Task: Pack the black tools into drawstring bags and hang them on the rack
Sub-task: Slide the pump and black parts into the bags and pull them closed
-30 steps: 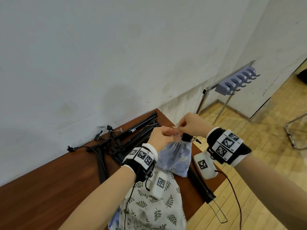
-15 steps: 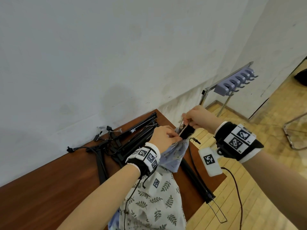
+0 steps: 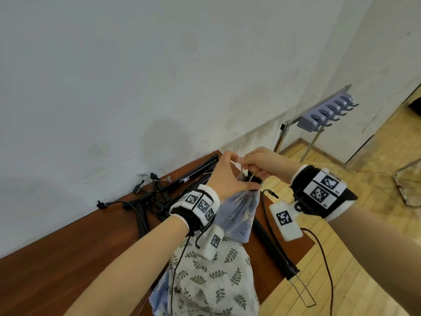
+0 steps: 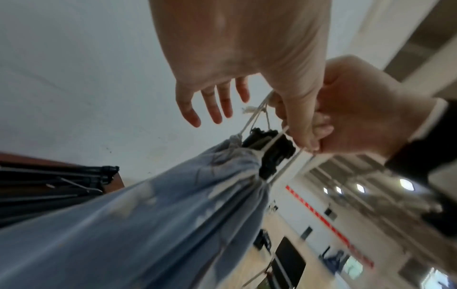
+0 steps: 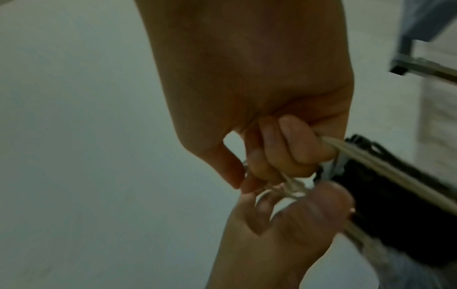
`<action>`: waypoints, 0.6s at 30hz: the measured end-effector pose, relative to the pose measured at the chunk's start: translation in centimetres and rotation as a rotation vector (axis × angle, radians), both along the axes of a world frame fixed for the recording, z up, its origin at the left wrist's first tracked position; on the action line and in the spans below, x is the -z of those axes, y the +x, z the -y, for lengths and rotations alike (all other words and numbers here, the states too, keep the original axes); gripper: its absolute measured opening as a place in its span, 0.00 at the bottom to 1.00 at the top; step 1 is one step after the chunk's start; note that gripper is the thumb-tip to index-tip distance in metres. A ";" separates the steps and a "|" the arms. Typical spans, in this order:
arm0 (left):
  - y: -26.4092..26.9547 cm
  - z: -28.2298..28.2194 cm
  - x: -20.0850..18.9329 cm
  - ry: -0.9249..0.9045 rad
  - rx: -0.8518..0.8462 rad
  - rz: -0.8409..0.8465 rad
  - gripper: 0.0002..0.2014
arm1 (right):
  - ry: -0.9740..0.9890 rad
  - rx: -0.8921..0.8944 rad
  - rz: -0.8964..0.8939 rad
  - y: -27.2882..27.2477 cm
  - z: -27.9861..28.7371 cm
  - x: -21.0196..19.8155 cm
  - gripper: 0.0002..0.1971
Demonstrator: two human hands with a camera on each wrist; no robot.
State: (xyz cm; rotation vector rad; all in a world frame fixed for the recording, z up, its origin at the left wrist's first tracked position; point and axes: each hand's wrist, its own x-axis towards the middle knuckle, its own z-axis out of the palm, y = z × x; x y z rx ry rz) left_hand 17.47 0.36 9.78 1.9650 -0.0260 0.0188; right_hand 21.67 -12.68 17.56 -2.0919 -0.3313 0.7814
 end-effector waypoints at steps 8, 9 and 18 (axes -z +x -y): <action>-0.9 2.0 0.3 -0.157 -0.074 0.045 0.17 | 0.194 0.054 0.142 -1.2 -0.9 -2.2 0.23; -1.2 2.0 0.5 -0.169 -0.074 0.063 0.15 | 0.255 0.103 0.126 -1.3 -0.6 -2.1 0.23; -4.4 2.1 0.2 -0.309 -0.068 0.015 0.34 | 0.761 0.130 -0.174 -4.4 0.0 -2.6 0.25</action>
